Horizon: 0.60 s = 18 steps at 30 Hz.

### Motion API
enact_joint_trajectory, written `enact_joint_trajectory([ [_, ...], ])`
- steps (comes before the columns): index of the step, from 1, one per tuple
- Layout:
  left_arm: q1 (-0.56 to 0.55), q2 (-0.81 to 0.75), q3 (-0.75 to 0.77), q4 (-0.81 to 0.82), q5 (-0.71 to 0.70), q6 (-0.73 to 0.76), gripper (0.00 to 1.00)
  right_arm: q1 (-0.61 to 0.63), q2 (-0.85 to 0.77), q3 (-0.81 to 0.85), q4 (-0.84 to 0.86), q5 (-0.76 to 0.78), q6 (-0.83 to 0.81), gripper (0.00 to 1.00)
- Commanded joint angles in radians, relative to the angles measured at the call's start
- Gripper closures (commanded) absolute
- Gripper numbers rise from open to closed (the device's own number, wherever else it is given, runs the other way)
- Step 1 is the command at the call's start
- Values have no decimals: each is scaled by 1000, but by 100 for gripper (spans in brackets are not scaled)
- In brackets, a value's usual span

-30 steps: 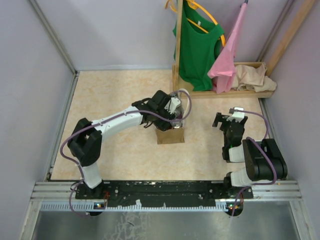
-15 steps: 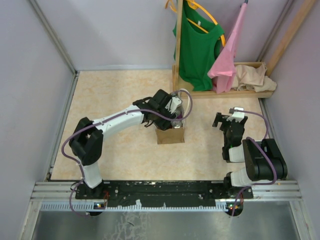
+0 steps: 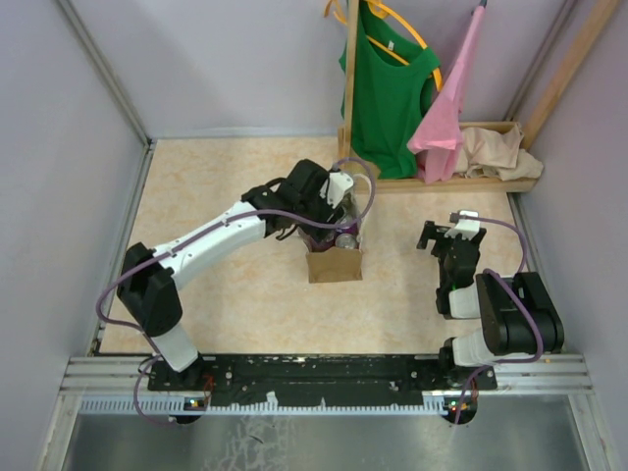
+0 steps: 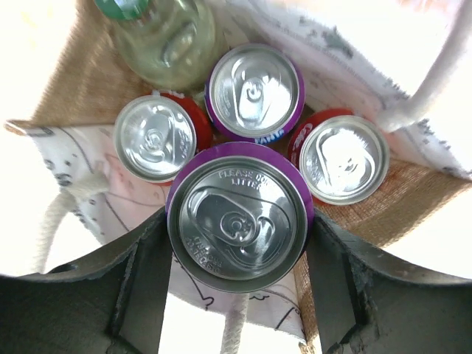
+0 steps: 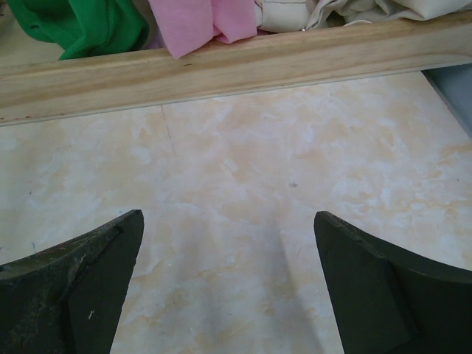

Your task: Take the beverage out of the canvas bag

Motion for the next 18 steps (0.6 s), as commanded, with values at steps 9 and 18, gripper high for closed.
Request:
enact_joint_trajectory([
  [9,8,-103,213,20,-62,52,100,-2,-1,21,50,2,1,1],
  [18,82,-145,196,67,-117,58,100,-2,-1,22,50,2,2,1],
])
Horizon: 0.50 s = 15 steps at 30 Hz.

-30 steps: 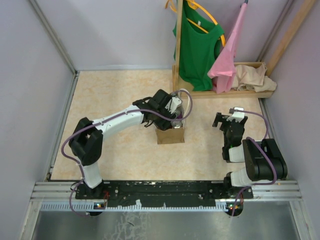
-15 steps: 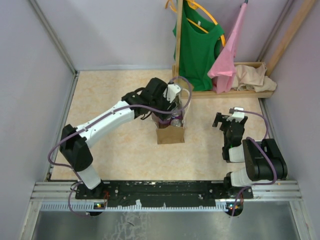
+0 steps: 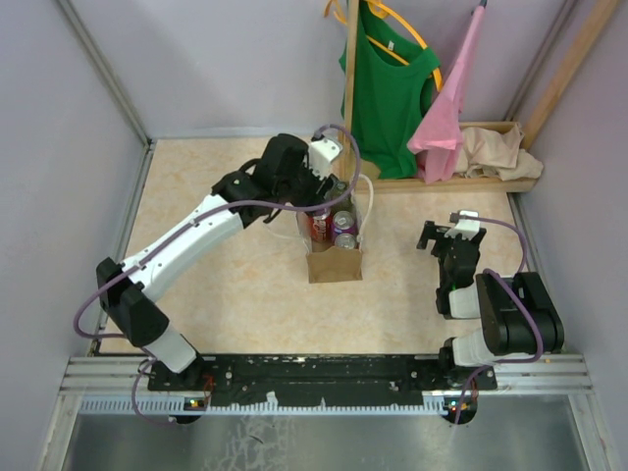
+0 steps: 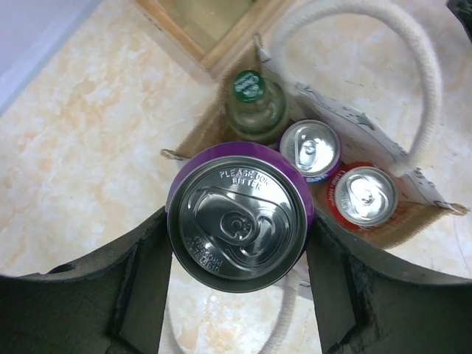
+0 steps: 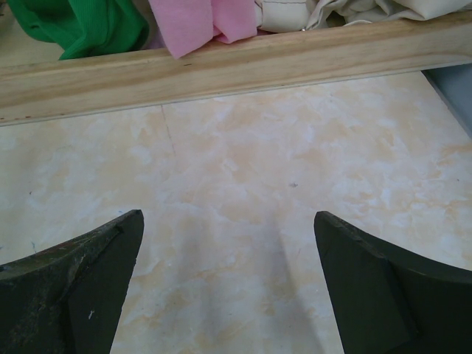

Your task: Take the beverage out of the canvas bag

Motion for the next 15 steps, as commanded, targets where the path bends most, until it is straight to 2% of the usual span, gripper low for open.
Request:
enact_joint_trajectory([
  [1,71,-57,38,101,-51,19,100,-3,-1,22,50,3,1,1],
  [7,258,-91,-12,218,-51,-7,100,-2,-1,22,50,2,2,1],
  [13,336,-45,-33,329,-100,8,100,-2,-1,22,49,2,2,1],
  [15,367,-19,-41,355,-74,-15,100,-2,-1,22,50,3,1,1],
])
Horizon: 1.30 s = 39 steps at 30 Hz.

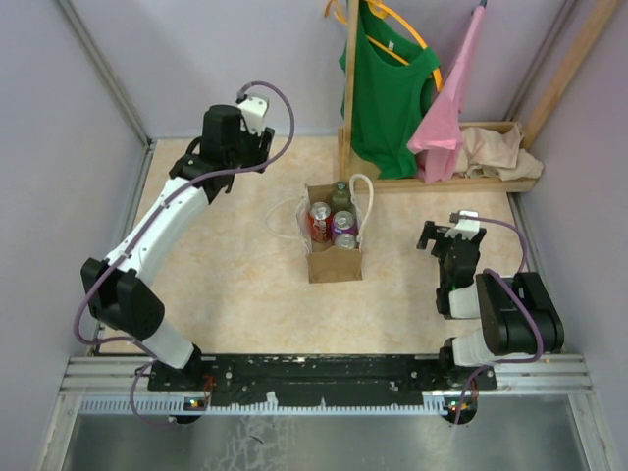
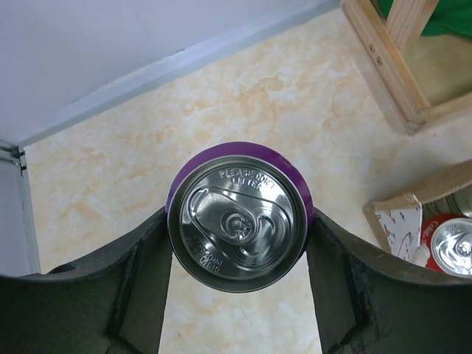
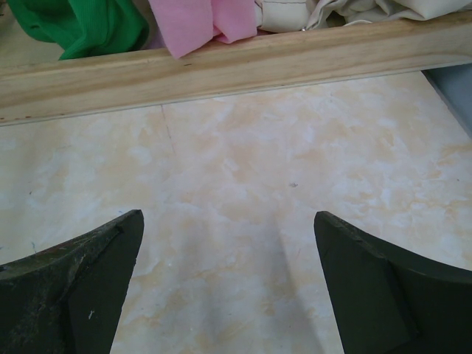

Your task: Take the beverage out of the canvas bag

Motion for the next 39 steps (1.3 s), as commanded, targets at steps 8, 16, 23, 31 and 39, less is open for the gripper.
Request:
enact_joint_trajectory([
  [8,78,89,-106,299,60,-81,100,-2,0,22,50,2,1,1],
  [16,93,125,-226,439,81,-105,100,-2,-1,21,50,2,2,1],
  [23,126,157,-241,455,83,-164,100,-2,-1,21,50,1,1,1],
  [31,133,165,-228,312,57,-192,100,-3,-1,22,50,1,1,1],
  [39,136,116,-299,254,49,-218,100,-2,-1,22,49,1,1,1],
])
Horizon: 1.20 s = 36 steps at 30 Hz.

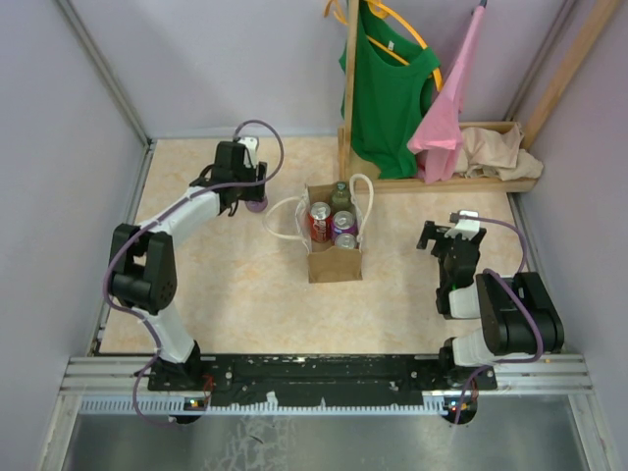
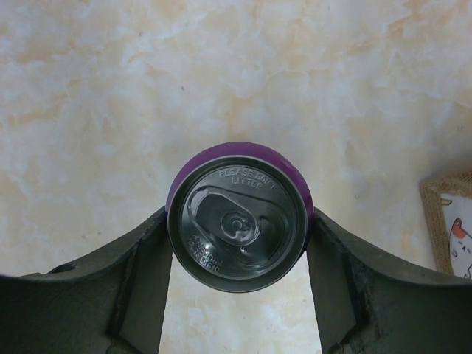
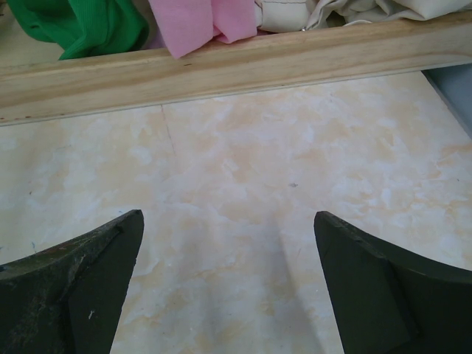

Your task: Take the beverage out of the canvas bag

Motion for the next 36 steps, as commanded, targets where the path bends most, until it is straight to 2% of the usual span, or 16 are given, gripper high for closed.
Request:
enact_joint_trajectory([
  [1,6,-74,-30,2,-11,-28,100,-1,-1,22,50,1,1,1],
  [9,6,-163,-102,-35,-40,-36,100,-2,-1,22,50,2,1,1],
  [19,6,-264,-236,6,-17,-68,100,-1,-1,21,50,2,1,1],
  [23,6,-287,-275,13,0,-81,94,-2,-2,22,50,2,1,1],
  [27,5,-302,-299,11,6,-96,74,-1,-2,22,50,2,1,1],
  [29,4,-308,-307,3,10,-107,55,-2,-1,22,50,2,2,1],
  [31,4,-315,-313,-5,13,-113,43,-2,-1,22,49,2,1,1],
  [32,4,-319,-313,-11,18,-116,30,-1,-1,21,50,2,0,1],
  [33,4,-324,-313,-17,22,-119,8,-1,-1,22,49,2,1,1],
  [34,4,-329,-313,-22,25,-122,1,-2,-2,22,50,2,1,1],
  [36,2,-342,-313,-28,23,-125,0,-1,-1,22,50,2,1,1],
])
